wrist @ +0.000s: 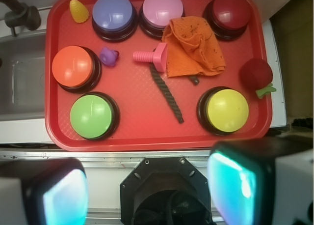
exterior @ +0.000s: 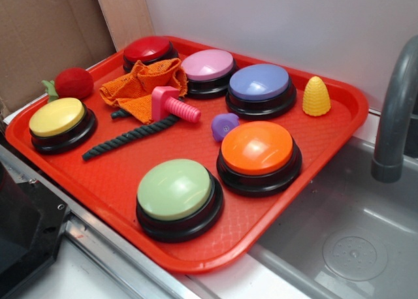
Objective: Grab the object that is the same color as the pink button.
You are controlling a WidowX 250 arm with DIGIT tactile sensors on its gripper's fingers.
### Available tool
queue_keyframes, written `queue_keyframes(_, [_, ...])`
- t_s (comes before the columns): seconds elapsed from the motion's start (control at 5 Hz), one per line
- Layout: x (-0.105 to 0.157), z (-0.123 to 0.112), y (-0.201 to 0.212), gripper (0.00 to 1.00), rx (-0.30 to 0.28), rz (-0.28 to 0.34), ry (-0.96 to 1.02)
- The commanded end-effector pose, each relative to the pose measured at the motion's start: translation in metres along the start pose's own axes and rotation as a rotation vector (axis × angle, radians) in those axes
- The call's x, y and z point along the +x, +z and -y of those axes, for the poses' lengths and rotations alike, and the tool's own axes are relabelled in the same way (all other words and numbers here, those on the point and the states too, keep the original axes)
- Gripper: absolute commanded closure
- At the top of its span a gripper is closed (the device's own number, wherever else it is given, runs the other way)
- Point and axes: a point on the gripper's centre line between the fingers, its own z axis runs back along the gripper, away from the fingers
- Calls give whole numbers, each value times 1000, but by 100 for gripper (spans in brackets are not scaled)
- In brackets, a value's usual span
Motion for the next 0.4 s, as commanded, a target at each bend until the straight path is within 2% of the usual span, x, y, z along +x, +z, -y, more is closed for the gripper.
queue_keyframes(0.0, [0,0,0,0,0,0,0])
queue_keyframes(0.2, [6,0,-14,0,-9,26,149])
